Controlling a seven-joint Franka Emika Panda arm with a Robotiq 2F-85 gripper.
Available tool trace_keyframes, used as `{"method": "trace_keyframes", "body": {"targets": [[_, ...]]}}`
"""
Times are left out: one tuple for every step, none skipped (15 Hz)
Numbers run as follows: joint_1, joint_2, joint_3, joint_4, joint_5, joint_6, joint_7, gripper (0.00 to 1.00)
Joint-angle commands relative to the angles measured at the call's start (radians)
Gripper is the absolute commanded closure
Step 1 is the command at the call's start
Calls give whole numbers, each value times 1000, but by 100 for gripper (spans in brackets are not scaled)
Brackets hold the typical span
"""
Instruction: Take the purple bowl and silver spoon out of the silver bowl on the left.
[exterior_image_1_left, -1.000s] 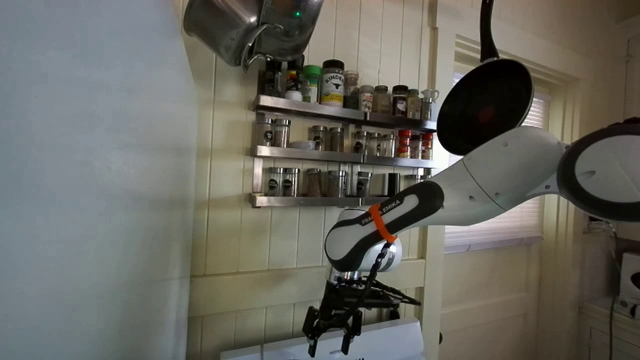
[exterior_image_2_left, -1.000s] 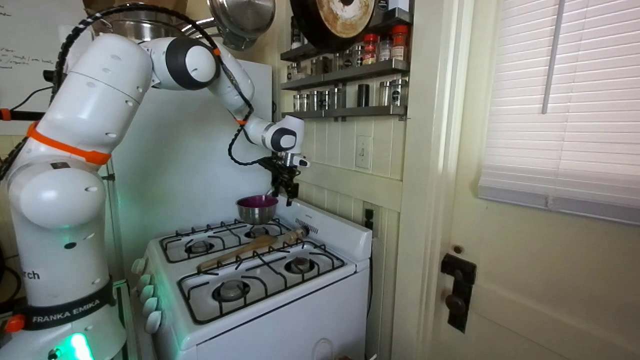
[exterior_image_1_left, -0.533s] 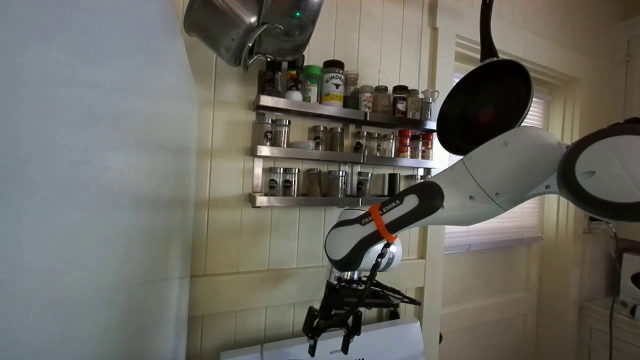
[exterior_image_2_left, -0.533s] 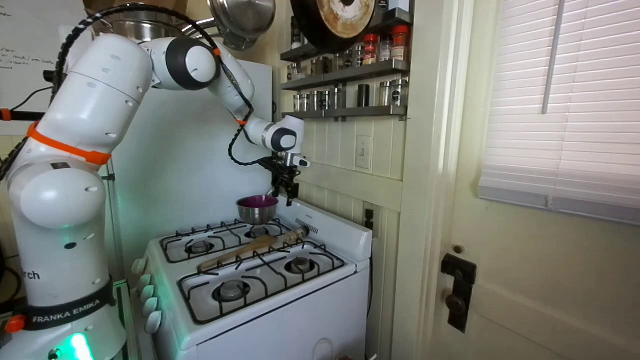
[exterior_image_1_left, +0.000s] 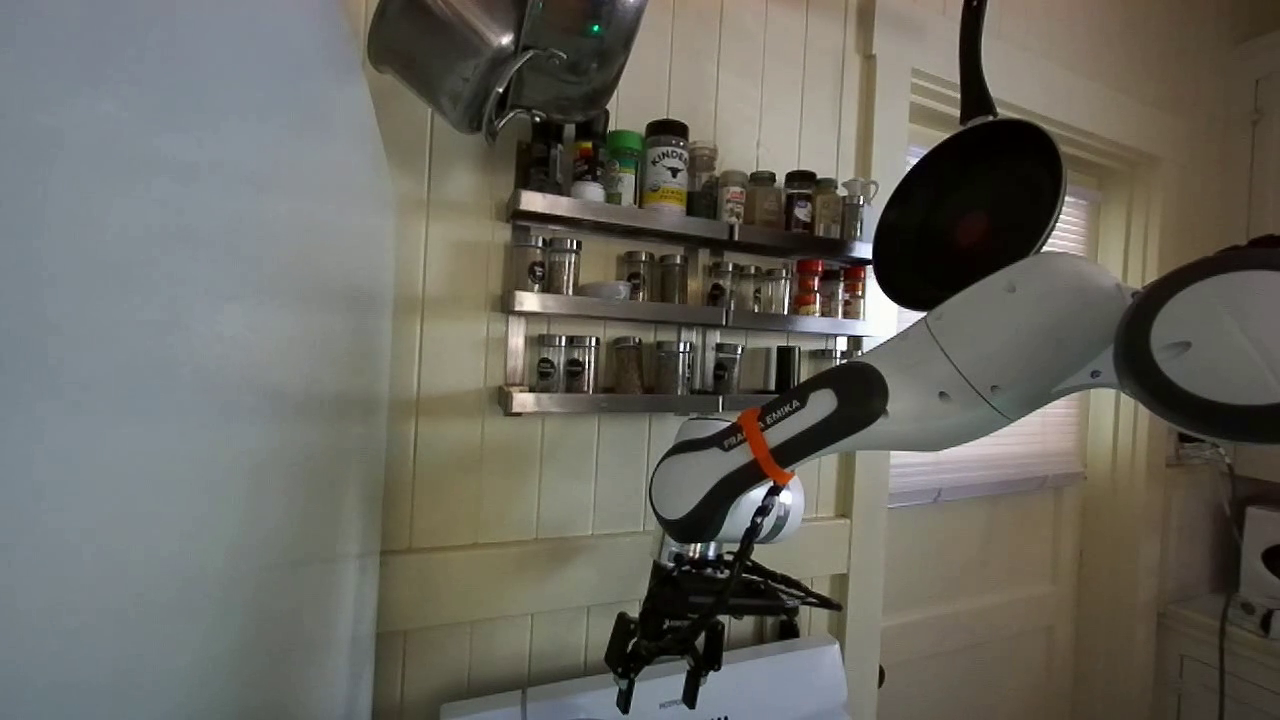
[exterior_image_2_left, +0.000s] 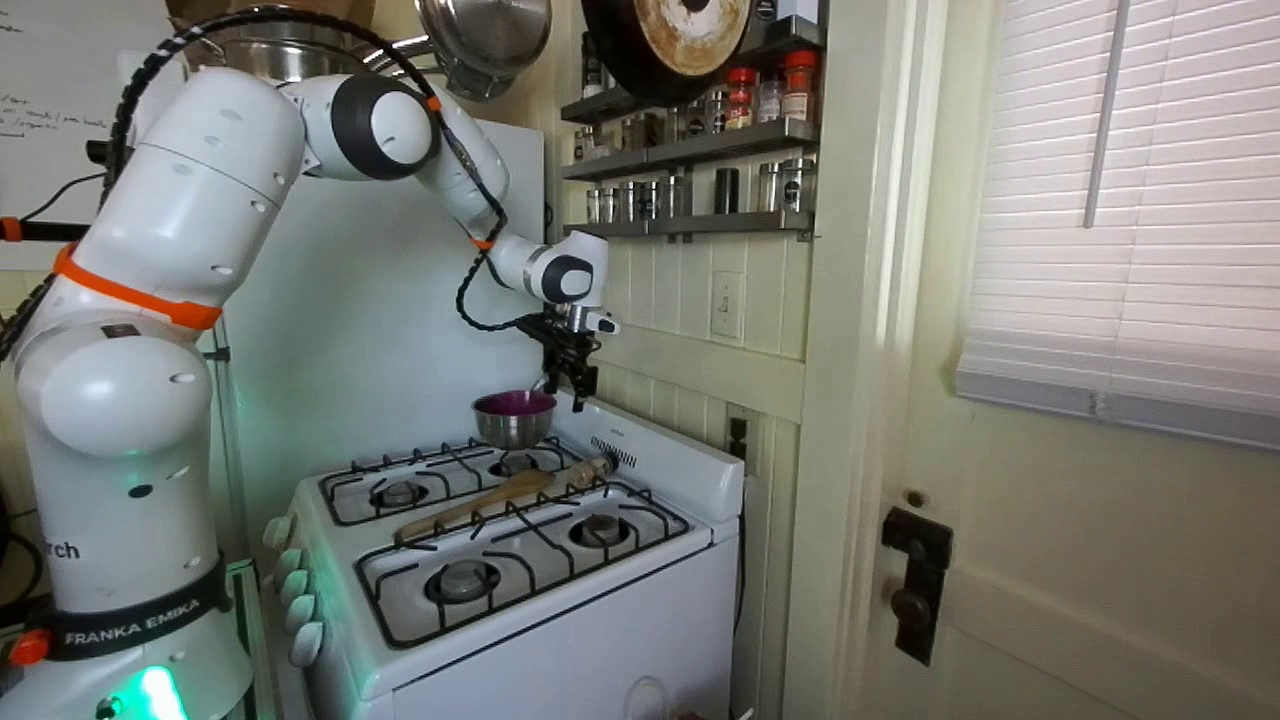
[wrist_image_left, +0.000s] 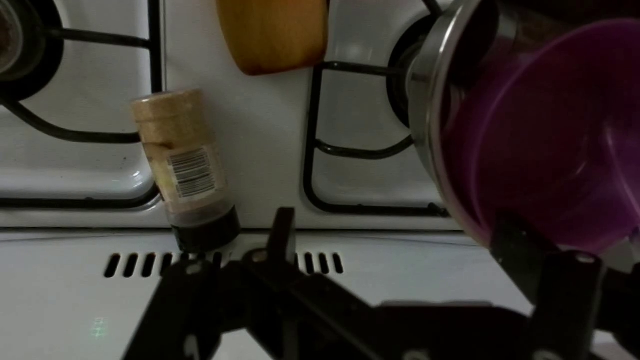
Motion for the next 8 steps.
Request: {"method": "trace_keyframes", "body": {"targets": [[0,0,0,2,-1,-2,1,0],[0,0,0,2,-1,-2,1,0],[0,0,0,2,-1,-2,1,0],[15,-17,-1,-27,2,41,41,0],[29,-38,-2,-55,9,86,90,0],[50,-52,-8,-76,-3,128,146,0],[70,-62,-11,-93,-11,163,200,0],[92,-76,-10,-115,-13,198,256,0]]}}
